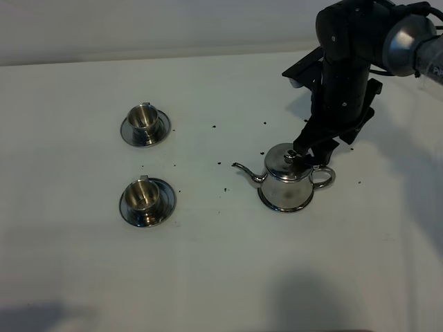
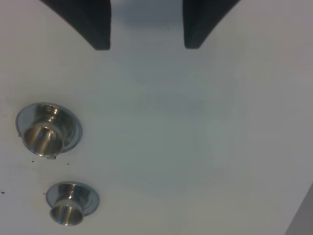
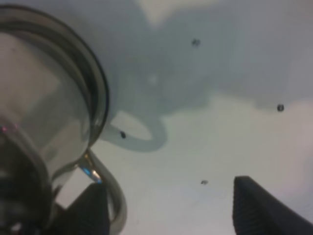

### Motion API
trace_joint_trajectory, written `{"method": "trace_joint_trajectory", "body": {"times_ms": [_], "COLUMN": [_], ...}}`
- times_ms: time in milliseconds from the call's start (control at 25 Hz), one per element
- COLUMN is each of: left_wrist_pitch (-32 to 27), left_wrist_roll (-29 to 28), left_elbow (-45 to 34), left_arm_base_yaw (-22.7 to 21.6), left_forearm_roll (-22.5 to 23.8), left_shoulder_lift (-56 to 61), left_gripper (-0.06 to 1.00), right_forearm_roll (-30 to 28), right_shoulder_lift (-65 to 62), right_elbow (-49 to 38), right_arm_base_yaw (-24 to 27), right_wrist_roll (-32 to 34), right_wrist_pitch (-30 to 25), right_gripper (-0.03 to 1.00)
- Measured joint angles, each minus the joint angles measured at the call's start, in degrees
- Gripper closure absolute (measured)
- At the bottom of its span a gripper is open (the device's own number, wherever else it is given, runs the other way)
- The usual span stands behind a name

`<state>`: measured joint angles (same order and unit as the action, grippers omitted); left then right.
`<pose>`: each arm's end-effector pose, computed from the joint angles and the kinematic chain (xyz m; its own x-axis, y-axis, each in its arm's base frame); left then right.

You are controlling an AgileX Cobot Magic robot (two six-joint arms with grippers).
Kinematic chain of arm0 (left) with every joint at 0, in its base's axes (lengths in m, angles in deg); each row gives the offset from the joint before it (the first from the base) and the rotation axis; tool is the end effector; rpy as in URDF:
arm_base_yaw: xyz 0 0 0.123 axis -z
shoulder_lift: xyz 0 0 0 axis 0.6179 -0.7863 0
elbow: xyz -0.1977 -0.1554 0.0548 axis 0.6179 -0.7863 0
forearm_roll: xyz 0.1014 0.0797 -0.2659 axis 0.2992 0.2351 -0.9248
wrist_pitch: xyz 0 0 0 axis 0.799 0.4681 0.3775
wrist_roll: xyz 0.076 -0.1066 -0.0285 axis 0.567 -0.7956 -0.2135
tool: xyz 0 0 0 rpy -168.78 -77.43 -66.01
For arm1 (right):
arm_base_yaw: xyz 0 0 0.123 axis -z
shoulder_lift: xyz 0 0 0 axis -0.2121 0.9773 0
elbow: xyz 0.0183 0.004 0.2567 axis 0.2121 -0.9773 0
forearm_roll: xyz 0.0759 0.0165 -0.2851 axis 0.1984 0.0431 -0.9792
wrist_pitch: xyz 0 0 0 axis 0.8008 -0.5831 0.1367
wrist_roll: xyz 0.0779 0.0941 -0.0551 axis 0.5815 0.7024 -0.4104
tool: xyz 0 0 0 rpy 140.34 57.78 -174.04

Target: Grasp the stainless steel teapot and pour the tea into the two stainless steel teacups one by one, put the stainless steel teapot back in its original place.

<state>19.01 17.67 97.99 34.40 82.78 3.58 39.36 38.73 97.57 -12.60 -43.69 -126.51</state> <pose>0.0997 0.0065 0.2814 -0.4447 -0.0743 -0.8926 -0.0856 0.9955 -0.0402 0.4213 0.1880 0.0966 -0.7771 -0.6293 -0.0029 -0.6284 0.7762 -0.0503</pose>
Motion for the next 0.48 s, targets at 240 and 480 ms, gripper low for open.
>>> {"method": "trace_joint_trajectory", "body": {"times_ms": [240, 480], "left_wrist_pitch": [0.00, 0.00], "left_wrist_roll": [0.00, 0.00], "left_elbow": [0.00, 0.00], "left_arm_base_yaw": [0.00, 0.00], "left_forearm_roll": [0.00, 0.00], "left_shoulder_lift": [0.00, 0.00], "left_gripper": [0.56, 0.56], "right_forearm_roll": [0.99, 2.94], "right_shoulder_lift": [-0.19, -1.90], "right_elbow": [-3.81, -5.58], "right_arm_base_yaw": [0.00, 0.00], "right_wrist_roll": [1.68, 2.43], "right_wrist_pitch": [-0.01, -0.07], "right_gripper": [0.44, 0.44]}}
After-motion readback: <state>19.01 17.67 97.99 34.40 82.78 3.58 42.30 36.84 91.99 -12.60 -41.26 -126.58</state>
